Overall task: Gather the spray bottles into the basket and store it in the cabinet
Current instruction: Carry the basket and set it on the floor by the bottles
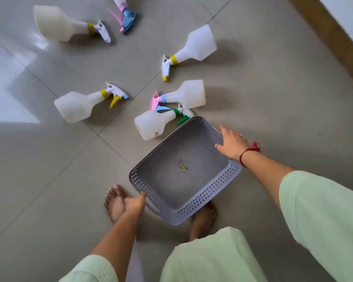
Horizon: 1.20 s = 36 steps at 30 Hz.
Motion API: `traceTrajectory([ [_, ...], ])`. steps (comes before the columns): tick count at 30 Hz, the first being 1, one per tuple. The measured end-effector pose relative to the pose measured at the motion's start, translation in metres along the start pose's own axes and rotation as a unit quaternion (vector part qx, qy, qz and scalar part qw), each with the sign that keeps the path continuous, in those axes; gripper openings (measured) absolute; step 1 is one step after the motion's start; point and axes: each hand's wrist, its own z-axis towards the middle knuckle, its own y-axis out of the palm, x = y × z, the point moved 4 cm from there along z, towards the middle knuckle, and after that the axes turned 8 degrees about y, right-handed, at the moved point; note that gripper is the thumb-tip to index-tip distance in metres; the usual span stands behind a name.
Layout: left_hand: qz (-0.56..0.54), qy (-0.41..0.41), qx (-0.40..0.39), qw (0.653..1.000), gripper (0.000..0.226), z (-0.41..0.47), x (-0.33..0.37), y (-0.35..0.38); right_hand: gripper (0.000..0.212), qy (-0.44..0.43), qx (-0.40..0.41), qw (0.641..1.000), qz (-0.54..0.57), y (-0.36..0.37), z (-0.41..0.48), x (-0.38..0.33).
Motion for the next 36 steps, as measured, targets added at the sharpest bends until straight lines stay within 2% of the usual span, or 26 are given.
traceTrajectory([
  [2,-0.047,0.018,-0.037,0.998,0.065,0.001,0.004,0.015,0.066,0.021,-0.026,0.999,0.029,0.008,0.006,-0.001],
  [3,-0.096,0.033,-0.102,0.99,0.047,-0.005,0.014,0.02,0.059,0.027,-0.037,0.998,0.049,0.012,0.008,-0.001],
  [5,-0.167,0.027,-0.132,0.977,0.026,-0.002,0.03,0.034,0.046,0.046,-0.046,0.994,0.093,0.015,0.008,-0.002],
  [7,-0.245,-0.004,-0.117,0.962,0.033,-0.009,0.047,0.019,0.04,0.07,-0.039,0.988,0.129,0.013,0.003,-0.001],
  [9,-0.29,-0.041,-0.056,0.955,0.048,-0.026,0.054,-0.011,0.038,0.088,-0.027,0.985,0.148,0.004,-0.008,0.001],
  [11,-0.237,-0.022,-0.035,0.971,0.051,-0.047,0.06,-0.041,0.037,0.098,-0.015,0.983,0.153,-0.008,-0.023,0.004],
  [12,-0.214,-0.015,-0.05,0.975,0.05,-0.055,0.059,-0.046,0.037,0.102,-0.01,0.982,0.155,-0.014,-0.032,0.005],
  [17,-0.147,0.012,-0.046,0.988,0.064,-0.075,0.022,-0.078,0.036,0.129,-0.011,0.976,0.177,-0.059,-0.088,0.003],
  [19,-0.186,0.015,-0.056,0.981,0.067,-0.084,0.011,-0.097,0.038,0.135,-0.012,0.973,0.187,-0.08,-0.113,-0.005],
  [22,-0.266,0.013,-0.102,0.959,0.056,-0.104,0.0,-0.131,0.04,0.138,-0.012,0.969,0.207,-0.109,-0.144,-0.022],
  [24,-0.296,0.034,-0.105,0.949,0.046,-0.117,-0.005,-0.169,0.041,0.138,-0.012,0.965,0.222,-0.129,-0.163,-0.037],
  [30,-0.321,0.082,-0.08,0.94,0.04,-0.125,-0.021,-0.288,0.045,0.153,0.002,0.95,0.272,-0.174,-0.202,-0.098],
  [36,-0.293,0.1,-0.019,0.951,0.035,-0.105,-0.029,-0.382,0.047,0.148,0.013,0.935,0.321,-0.2,-0.209,-0.157],
])
